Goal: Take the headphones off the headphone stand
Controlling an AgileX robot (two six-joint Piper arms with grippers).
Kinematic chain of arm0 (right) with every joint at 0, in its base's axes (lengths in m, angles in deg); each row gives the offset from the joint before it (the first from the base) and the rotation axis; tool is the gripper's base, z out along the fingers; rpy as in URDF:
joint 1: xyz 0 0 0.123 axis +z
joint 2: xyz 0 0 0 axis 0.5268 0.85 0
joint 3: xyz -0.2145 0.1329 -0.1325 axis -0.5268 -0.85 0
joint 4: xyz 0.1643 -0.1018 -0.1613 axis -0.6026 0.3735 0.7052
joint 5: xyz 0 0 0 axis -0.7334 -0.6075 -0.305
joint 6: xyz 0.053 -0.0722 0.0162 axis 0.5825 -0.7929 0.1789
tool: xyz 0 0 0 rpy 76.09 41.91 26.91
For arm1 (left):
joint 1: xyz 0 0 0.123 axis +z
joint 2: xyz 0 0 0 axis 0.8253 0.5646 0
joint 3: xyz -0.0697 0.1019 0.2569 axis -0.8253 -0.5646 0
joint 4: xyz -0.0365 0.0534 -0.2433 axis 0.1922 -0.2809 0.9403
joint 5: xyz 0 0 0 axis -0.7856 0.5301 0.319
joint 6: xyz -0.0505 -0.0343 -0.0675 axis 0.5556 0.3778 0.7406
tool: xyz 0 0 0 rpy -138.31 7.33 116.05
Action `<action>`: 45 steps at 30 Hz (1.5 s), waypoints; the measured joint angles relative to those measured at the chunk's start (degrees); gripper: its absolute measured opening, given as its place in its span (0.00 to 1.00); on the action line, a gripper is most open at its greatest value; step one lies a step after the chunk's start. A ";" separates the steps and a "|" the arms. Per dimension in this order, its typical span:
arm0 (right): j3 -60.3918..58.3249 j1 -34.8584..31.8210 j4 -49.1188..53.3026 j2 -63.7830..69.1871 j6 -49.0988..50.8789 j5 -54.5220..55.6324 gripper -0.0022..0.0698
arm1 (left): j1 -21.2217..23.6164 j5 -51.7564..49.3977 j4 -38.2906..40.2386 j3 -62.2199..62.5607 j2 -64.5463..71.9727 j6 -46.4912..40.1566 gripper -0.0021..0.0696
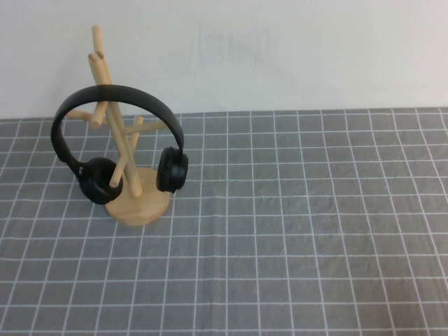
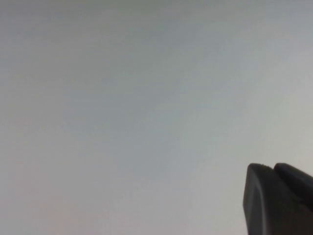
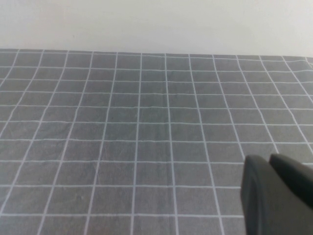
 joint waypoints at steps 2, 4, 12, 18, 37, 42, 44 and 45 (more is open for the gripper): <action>0.00 0.00 0.00 0.00 0.00 0.00 0.02 | 0.00 1.61 1.14 0.00 0.00 0.24 0.02; 0.00 0.00 0.00 0.00 0.00 0.00 0.02 | 0.00 0.48 2.82 0.00 0.00 0.59 0.02; 0.00 0.00 0.00 0.00 0.00 0.00 0.02 | 0.00 -26.02 8.71 7.51 0.00 -5.66 0.02; 0.00 0.00 0.00 0.00 0.00 0.00 0.02 | 0.00 -51.55 7.88 26.30 5.84 -12.62 0.02; 0.00 0.00 0.00 0.00 0.00 0.00 0.02 | 0.00 -65.51 2.63 43.59 46.80 -13.69 0.02; 0.00 0.00 0.00 0.00 0.00 0.00 0.02 | -1.37 -59.03 5.45 43.59 55.65 -13.79 0.02; 0.00 0.00 0.00 0.00 0.00 0.00 0.02 | -3.38 -57.76 3.73 43.59 57.73 -13.90 0.02; 0.00 0.00 0.00 0.00 0.00 0.00 0.02 | -4.58 -57.22 2.11 43.59 58.61 -14.15 0.02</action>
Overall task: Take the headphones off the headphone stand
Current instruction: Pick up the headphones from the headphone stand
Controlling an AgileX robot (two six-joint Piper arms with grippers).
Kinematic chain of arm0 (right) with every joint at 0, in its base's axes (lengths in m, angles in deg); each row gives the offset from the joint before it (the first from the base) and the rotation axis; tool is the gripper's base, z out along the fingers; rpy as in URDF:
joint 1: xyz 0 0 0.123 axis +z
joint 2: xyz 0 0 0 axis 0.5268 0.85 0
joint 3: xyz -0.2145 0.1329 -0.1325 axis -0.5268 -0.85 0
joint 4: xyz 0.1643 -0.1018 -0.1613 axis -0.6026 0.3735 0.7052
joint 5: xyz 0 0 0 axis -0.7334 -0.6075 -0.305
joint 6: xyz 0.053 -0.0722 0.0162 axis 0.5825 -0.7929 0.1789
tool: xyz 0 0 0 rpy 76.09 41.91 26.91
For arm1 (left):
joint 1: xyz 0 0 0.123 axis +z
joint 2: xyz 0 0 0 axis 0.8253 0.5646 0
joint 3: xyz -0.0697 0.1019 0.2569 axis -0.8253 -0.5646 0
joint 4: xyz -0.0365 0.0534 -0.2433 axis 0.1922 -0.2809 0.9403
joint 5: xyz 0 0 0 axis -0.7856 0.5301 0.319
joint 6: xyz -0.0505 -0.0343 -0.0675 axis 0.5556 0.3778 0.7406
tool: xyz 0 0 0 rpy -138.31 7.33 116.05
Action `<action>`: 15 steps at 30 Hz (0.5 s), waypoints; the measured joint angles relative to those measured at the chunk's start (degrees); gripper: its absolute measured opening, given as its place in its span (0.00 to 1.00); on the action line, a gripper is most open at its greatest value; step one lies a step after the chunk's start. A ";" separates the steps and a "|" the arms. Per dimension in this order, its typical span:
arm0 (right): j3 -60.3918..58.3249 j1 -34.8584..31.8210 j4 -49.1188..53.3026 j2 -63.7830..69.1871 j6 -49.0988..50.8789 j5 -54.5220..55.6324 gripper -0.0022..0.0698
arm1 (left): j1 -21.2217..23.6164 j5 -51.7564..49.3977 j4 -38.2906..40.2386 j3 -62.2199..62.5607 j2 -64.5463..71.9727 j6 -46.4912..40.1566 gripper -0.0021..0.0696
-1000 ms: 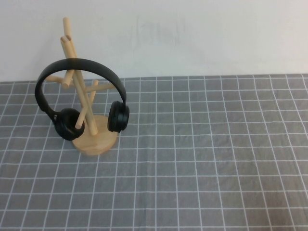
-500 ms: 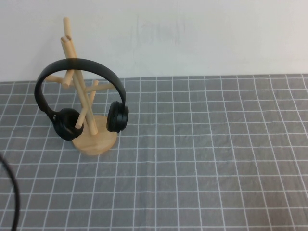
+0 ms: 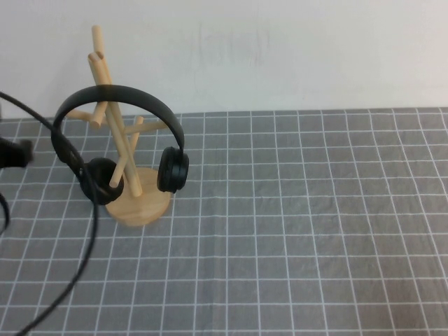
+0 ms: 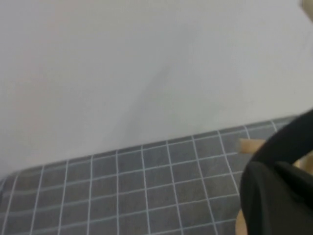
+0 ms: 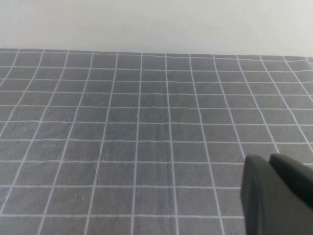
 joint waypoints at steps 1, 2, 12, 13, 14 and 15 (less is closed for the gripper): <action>0.00 0.00 0.09 0.00 0.00 0.00 0.02 | -0.97 0.28 -2.06 0.00 0.80 -0.16 0.02; 0.00 0.00 0.09 0.00 0.00 0.00 0.02 | -2.12 0.76 -4.52 0.00 1.57 -0.42 0.02; 0.00 0.00 0.09 0.00 0.00 0.00 0.02 | -5.93 6.14 -15.63 0.00 10.44 -1.70 0.51; 0.00 0.00 0.09 0.00 0.00 0.00 0.02 | -6.03 7.11 -16.32 0.00 11.05 -1.96 0.55; 0.00 0.00 0.09 0.00 0.00 0.00 0.02 | -6.03 8.06 -16.81 0.00 11.76 -2.07 0.58; 0.00 0.00 0.09 0.00 0.00 0.00 0.02 | -6.03 8.95 -17.53 0.24 12.48 -2.19 0.60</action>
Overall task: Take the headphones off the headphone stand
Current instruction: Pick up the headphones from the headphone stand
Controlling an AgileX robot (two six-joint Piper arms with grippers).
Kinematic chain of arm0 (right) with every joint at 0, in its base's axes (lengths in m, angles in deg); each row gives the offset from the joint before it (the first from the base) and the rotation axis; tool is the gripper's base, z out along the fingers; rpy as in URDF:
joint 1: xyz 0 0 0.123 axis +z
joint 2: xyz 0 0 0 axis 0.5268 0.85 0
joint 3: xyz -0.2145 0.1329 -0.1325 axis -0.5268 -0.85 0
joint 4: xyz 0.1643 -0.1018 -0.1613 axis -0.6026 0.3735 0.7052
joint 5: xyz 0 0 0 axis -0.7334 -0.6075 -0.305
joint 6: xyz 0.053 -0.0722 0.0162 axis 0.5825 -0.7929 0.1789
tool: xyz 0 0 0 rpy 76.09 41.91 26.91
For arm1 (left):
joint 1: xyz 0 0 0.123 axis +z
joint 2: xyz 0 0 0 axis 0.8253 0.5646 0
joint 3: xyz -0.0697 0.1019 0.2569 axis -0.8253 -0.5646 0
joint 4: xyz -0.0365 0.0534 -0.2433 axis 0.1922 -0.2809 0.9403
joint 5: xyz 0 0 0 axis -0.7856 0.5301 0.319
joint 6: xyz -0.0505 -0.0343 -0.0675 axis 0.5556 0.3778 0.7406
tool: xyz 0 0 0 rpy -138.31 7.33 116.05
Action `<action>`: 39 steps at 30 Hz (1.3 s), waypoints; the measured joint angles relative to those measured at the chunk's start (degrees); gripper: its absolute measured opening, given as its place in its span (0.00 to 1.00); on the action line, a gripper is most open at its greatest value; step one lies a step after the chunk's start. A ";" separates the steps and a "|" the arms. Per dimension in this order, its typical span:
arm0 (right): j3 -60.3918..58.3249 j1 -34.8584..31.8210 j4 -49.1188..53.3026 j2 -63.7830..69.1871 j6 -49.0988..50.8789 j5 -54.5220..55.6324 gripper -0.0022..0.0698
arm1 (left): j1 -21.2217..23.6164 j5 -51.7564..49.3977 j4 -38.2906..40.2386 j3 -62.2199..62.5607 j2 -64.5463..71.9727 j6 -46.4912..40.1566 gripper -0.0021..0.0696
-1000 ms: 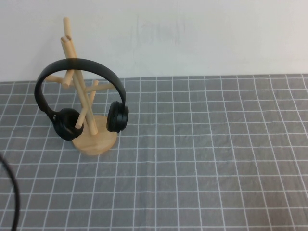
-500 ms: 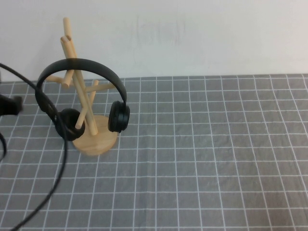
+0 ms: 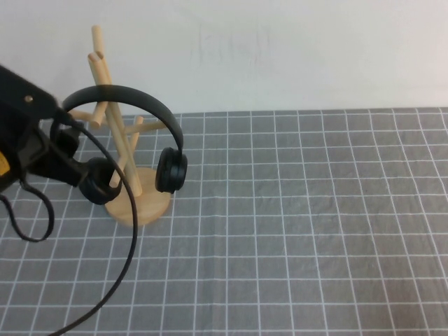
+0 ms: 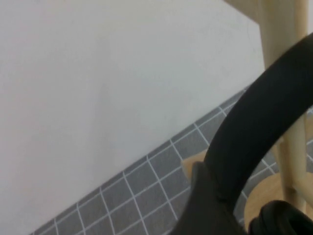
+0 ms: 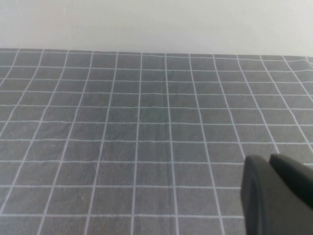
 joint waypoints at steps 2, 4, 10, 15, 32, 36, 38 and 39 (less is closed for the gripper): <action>0.00 0.00 0.00 0.00 0.00 0.00 0.02 | 0.00 1.19 -1.43 0.70 1.53 -0.08 0.62; 0.00 0.00 0.00 0.00 0.00 0.00 0.02 | 0.00 2.09 -3.44 1.63 3.25 -0.08 0.63; 0.00 0.00 0.00 0.00 0.00 0.00 0.02 | 0.00 3.43 -7.06 4.83 8.99 -0.48 0.63; 0.00 0.00 0.00 0.00 0.00 0.00 0.02 | 0.00 3.43 -7.44 6.12 10.72 -0.66 0.55; 0.00 0.00 0.00 0.00 0.00 0.00 0.02 | 0.00 1.71 -10.37 6.74 8.88 -4.41 0.09; 0.00 0.00 0.00 0.00 0.00 0.00 0.02 | 0.00 1.46 -10.37 6.74 5.01 -5.51 0.09; 0.00 0.00 0.00 0.00 0.00 0.00 0.02 | 0.00 1.34 -10.37 6.74 2.72 -5.51 0.09; 0.00 0.00 0.00 0.00 0.00 0.00 0.02 | 0.00 1.34 -10.37 6.74 1.33 -5.51 0.09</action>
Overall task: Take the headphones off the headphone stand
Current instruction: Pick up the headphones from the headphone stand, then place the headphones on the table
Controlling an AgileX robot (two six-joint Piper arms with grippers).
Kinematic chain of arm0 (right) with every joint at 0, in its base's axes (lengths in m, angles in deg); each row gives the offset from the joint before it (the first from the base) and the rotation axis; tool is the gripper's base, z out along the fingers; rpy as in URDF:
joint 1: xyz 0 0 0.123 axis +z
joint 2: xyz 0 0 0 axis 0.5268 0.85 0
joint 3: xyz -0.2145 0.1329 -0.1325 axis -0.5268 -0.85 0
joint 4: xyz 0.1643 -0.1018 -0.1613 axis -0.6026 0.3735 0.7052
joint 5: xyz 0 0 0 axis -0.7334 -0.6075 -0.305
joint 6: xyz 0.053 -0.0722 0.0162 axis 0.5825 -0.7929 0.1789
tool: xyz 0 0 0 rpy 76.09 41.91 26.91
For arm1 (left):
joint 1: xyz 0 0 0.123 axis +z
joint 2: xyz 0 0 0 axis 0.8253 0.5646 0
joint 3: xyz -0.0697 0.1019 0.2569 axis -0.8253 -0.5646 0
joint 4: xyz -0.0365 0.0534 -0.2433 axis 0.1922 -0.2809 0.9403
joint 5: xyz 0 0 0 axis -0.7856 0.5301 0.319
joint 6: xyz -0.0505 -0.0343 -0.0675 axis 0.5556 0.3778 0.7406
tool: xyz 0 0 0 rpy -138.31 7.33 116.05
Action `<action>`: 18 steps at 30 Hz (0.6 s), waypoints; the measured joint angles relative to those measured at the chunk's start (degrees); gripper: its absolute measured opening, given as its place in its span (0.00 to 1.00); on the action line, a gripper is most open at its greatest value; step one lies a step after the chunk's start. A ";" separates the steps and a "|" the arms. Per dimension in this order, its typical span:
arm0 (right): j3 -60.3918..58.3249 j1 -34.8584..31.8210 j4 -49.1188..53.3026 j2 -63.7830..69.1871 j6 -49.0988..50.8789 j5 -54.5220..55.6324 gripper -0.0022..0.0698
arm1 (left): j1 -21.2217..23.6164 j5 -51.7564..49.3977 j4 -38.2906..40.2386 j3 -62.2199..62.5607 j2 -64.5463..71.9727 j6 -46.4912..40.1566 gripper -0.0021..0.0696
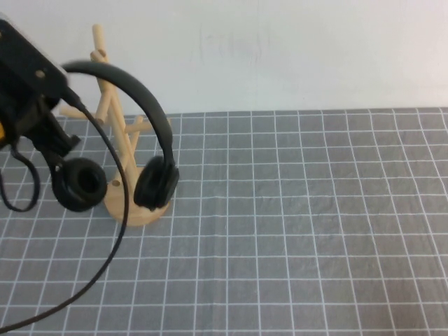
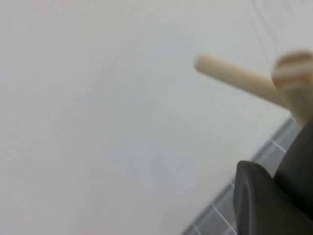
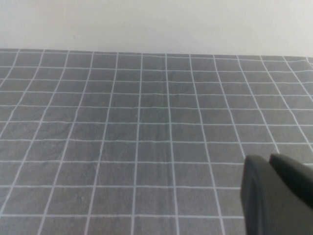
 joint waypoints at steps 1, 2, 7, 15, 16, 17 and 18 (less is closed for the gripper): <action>0.00 0.00 0.00 0.00 0.00 0.00 0.02 | 0.00 -0.11 0.00 0.00 -1.17 0.35 0.09; 0.00 0.00 0.00 0.00 0.00 0.00 0.02 | 0.00 -0.22 0.00 0.00 -2.73 1.28 0.09; 0.00 0.00 0.00 0.00 0.00 0.00 0.02 | -0.28 -1.56 0.13 0.00 -11.05 15.05 0.09; 0.00 0.00 0.00 0.00 0.00 0.00 0.02 | -11.50 -16.20 1.70 0.00 -16.64 34.81 0.09; 0.00 0.00 0.00 0.00 0.00 0.00 0.02 | -14.25 -17.54 2.19 0.00 -15.97 35.62 0.09; 0.00 0.00 0.00 0.00 0.00 0.00 0.02 | -16.66 -18.20 2.62 0.00 -15.18 36.07 0.09; 0.00 0.00 0.00 0.00 0.00 0.00 0.02 | -19.79 -18.63 2.86 0.00 -14.24 36.20 0.09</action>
